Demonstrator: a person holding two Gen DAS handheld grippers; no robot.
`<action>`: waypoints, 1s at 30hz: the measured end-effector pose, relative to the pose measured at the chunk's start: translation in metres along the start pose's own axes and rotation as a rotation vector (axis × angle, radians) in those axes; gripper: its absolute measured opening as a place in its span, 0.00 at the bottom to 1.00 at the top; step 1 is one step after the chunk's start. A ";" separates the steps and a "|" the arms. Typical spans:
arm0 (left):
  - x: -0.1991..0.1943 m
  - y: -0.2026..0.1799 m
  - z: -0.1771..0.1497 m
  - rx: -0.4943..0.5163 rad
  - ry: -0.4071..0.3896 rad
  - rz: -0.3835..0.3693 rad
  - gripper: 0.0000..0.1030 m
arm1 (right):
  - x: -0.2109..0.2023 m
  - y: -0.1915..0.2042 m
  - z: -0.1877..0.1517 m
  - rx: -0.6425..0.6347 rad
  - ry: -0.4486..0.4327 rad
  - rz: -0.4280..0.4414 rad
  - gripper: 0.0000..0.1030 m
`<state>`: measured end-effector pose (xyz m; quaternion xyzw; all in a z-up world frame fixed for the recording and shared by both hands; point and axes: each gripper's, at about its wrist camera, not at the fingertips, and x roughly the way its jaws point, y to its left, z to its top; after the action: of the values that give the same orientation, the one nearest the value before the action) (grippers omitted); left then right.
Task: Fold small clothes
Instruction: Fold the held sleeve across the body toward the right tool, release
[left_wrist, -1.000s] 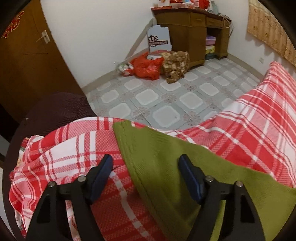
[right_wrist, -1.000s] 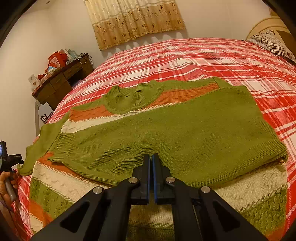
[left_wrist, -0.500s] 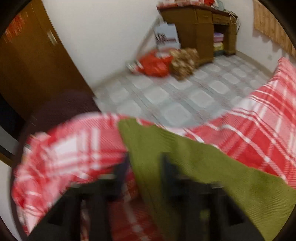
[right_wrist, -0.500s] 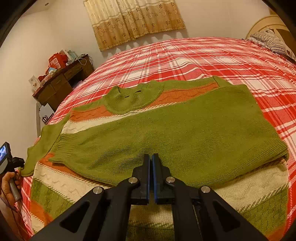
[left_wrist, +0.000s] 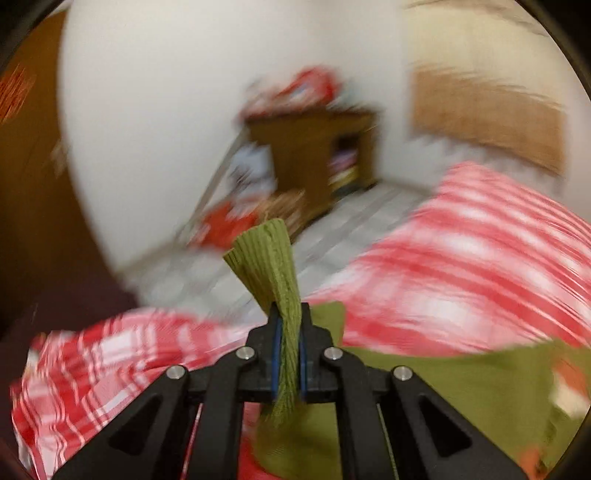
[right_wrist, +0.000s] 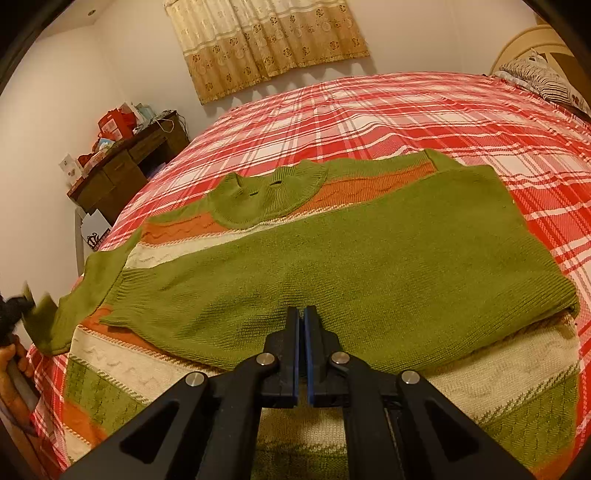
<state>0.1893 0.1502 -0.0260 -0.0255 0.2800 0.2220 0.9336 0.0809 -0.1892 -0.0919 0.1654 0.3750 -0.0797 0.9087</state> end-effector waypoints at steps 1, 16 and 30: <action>-0.017 -0.017 -0.002 0.041 -0.038 -0.066 0.07 | 0.000 0.000 0.000 0.001 0.000 0.000 0.02; -0.077 -0.144 -0.097 0.352 0.141 -0.433 0.18 | 0.000 -0.002 -0.001 0.013 -0.001 0.012 0.02; -0.096 -0.076 -0.109 0.124 0.149 -0.559 0.88 | -0.007 -0.002 0.015 0.086 0.054 0.053 0.02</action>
<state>0.0942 0.0245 -0.0721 -0.0606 0.3429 -0.0640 0.9352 0.0849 -0.1965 -0.0775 0.2162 0.3909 -0.0671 0.8922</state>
